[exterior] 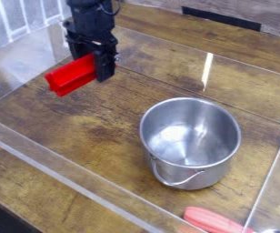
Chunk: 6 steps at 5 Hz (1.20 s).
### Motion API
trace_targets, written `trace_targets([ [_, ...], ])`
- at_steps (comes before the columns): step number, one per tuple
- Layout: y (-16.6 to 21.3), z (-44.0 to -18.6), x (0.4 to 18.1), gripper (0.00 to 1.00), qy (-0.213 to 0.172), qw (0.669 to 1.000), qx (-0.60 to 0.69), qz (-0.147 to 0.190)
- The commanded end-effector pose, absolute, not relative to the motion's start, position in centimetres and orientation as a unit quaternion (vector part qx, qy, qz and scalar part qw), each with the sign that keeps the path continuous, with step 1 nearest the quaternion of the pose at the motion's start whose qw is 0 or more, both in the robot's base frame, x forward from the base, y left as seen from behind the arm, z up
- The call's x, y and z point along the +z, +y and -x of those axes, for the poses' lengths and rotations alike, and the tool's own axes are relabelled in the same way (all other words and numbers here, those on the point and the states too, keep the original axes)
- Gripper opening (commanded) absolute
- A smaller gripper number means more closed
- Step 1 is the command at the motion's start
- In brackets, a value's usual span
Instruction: Remove the red object from the silver pot and put it on the table
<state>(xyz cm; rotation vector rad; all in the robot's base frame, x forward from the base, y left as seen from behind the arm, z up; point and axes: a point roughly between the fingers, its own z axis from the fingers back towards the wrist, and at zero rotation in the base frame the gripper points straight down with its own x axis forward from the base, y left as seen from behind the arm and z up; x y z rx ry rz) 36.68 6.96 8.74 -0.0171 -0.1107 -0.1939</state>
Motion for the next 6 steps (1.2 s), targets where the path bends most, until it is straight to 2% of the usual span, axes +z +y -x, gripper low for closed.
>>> trace_targets([
  [1,8.8,-38.4,10.7,0.00,-0.085,0.994,-0.073,-0.002],
  [4,10.5,-40.5,8.7,0.00,-0.065,0.996,-0.066,0.007],
  [6,10.4,-42.2,9.4,0.00,-0.055,0.996,-0.066,0.014],
])
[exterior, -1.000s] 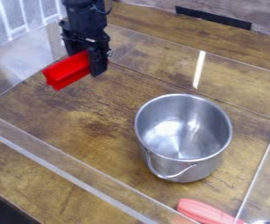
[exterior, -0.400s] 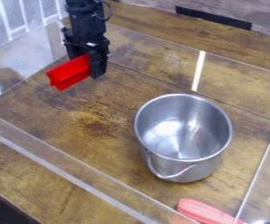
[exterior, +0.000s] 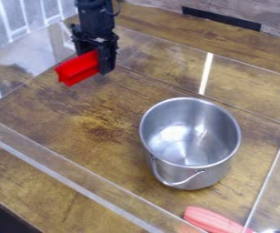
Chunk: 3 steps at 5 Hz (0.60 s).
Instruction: Remove the red object from the silver pot and put it on the table
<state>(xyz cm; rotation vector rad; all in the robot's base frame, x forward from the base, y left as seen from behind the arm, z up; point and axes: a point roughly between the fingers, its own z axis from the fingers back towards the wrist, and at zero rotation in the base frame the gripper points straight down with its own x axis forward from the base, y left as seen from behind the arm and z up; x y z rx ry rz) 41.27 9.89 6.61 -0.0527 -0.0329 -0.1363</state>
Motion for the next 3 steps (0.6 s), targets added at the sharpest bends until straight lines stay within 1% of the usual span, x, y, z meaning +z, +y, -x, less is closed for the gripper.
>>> trace_targets([
  [1,11.2,-42.0,9.0,0.00,-0.051,0.995,-0.083,0.020],
  [2,11.9,-41.7,8.8,0.00,-0.048,0.994,-0.099,0.025],
  [3,12.5,-41.7,8.4,0.00,-0.047,0.996,-0.072,0.029],
])
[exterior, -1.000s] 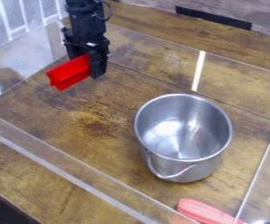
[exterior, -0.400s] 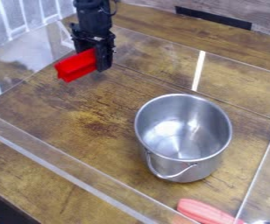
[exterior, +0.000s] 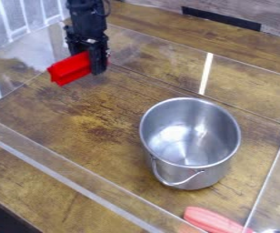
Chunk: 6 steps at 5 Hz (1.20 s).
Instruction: Remove the red object from the silver pot and put it on the table
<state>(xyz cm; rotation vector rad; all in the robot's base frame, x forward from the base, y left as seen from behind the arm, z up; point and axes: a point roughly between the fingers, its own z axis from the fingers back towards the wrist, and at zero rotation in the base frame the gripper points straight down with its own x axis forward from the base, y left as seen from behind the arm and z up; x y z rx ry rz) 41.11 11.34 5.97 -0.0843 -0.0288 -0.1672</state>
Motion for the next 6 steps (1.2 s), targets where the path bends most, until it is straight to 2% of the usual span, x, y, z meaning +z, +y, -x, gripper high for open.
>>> trace_targets([
  [1,13.0,-41.7,8.2,0.00,-0.045,0.997,-0.047,0.029],
  [2,12.5,-42.1,8.4,0.00,-0.042,0.997,-0.049,0.029],
  [3,12.0,-41.3,8.3,0.00,-0.043,0.995,-0.080,0.038],
  [4,11.7,-40.5,7.5,1.00,-0.045,0.991,-0.113,0.050],
  [5,10.9,-40.7,7.6,1.00,-0.057,0.988,-0.127,0.063],
  [6,10.1,-41.0,7.7,0.00,-0.062,0.985,-0.142,0.072],
])
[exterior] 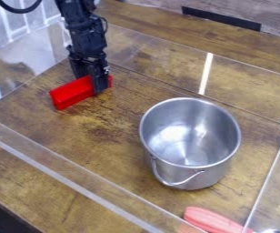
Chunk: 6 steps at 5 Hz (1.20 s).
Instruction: Remove the red object from the silver pot and put it on the table
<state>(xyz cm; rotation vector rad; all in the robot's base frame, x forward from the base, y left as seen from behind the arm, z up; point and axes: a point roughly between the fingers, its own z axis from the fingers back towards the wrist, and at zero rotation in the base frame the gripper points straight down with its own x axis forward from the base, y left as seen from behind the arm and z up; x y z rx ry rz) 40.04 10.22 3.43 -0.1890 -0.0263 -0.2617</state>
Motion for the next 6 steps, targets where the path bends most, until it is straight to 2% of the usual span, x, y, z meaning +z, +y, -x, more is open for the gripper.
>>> trace_targets([
  [1,11.7,-40.5,7.5,1.00,-0.073,0.987,-0.120,0.083],
  [2,13.2,-39.8,7.4,1.00,-0.082,0.987,-0.100,0.092],
  [3,13.5,-40.2,8.4,0.00,-0.090,0.988,-0.081,0.101],
  [4,13.2,-40.9,9.2,1.00,-0.099,0.987,-0.066,0.110],
  [5,13.1,-41.0,10.5,1.00,-0.102,0.987,-0.042,0.113],
  [6,13.2,-41.2,11.1,0.00,-0.101,0.988,-0.018,0.114],
])
